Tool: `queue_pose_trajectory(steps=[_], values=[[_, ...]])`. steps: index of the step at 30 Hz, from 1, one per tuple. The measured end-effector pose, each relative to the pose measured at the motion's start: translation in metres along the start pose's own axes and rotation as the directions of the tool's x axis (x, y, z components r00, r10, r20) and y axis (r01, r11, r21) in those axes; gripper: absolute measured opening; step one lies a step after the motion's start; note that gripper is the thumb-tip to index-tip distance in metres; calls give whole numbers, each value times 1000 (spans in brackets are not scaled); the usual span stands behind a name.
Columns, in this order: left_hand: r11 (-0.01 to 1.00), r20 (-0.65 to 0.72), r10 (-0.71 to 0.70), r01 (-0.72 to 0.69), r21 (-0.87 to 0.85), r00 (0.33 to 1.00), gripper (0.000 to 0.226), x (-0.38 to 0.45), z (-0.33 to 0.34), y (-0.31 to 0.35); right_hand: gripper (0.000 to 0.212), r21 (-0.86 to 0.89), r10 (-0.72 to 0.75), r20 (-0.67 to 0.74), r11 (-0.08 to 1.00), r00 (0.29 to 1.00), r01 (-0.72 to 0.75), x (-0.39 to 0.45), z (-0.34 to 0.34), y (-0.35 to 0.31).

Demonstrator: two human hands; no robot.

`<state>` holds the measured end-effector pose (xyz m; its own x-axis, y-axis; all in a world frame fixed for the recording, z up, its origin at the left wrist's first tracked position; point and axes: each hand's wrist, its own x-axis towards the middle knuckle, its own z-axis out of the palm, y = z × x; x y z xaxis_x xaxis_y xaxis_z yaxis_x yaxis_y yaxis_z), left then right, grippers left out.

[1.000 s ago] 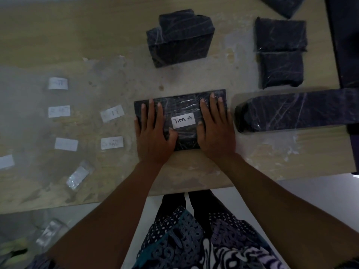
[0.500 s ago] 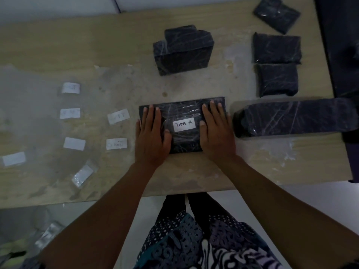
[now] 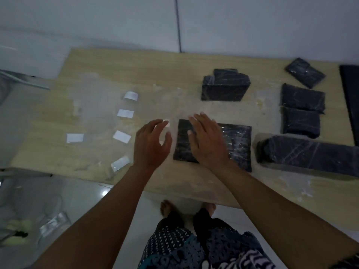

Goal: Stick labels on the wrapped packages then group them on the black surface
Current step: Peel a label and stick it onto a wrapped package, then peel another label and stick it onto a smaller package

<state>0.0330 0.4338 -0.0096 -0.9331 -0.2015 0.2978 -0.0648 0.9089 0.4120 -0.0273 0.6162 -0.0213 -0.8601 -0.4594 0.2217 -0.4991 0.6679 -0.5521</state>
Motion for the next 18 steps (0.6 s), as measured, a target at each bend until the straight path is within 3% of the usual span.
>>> queue_pose_trajectory(steps=[9,18], values=[[990,-122,-121,129,58,985,32,-23,-75,-80,47,63,-151,129,988,980,144,37,44,-93],[985,-126,-146,156,73,981,35,-42,-135,-199,42,45,-195,68,980,979,192,58,116,-185]])
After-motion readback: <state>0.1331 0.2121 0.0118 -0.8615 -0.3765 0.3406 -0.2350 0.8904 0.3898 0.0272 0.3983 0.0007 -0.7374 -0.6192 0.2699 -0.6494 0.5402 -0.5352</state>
